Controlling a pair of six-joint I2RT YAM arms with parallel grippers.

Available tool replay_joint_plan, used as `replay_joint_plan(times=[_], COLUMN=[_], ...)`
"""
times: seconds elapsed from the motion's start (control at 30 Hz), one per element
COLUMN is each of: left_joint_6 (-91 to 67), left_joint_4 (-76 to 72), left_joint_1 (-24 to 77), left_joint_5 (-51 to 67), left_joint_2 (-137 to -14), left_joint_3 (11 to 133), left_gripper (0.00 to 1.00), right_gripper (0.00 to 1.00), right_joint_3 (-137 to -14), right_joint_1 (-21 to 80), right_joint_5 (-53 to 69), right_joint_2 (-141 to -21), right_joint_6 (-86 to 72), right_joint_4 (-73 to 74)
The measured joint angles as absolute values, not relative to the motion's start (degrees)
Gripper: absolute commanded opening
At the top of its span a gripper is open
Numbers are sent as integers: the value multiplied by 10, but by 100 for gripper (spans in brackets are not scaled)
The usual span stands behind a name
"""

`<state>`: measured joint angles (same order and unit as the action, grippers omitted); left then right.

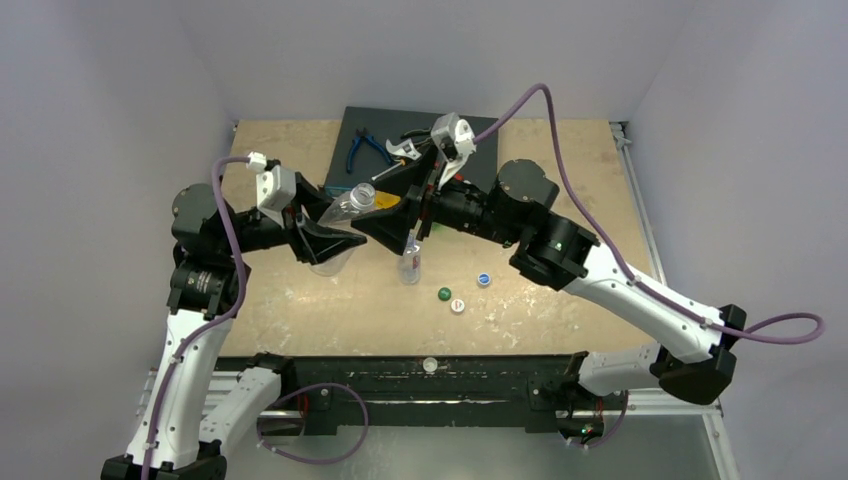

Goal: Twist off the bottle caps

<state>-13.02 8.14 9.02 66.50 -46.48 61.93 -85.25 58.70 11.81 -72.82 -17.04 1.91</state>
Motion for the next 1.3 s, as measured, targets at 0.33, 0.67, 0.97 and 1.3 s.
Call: replay_joint_plan(times=[0.33,0.67,0.97,1.3], left_joint_6=[-130,-119,-102,-34], left_joint_4=[85,119,220,314], left_joint_1=[90,90,90,90], left_joint_5=[668,666,535,353], left_joint_2=[-464,-465,-526,-589], left_joint_3=[611,611,652,671], left_gripper=[29,98,100,100], right_gripper=[39,23,18,18], right_joint_3=[-870,-867,-834,-701], right_joint_1=[602,604,552,463], right_joint_5=[114,82,-12,-96], right_joint_2=[-770,-767,-703,-641], right_joint_6=[-176,-177,-124,-106], right_joint_4=[-4,-1,90,129])
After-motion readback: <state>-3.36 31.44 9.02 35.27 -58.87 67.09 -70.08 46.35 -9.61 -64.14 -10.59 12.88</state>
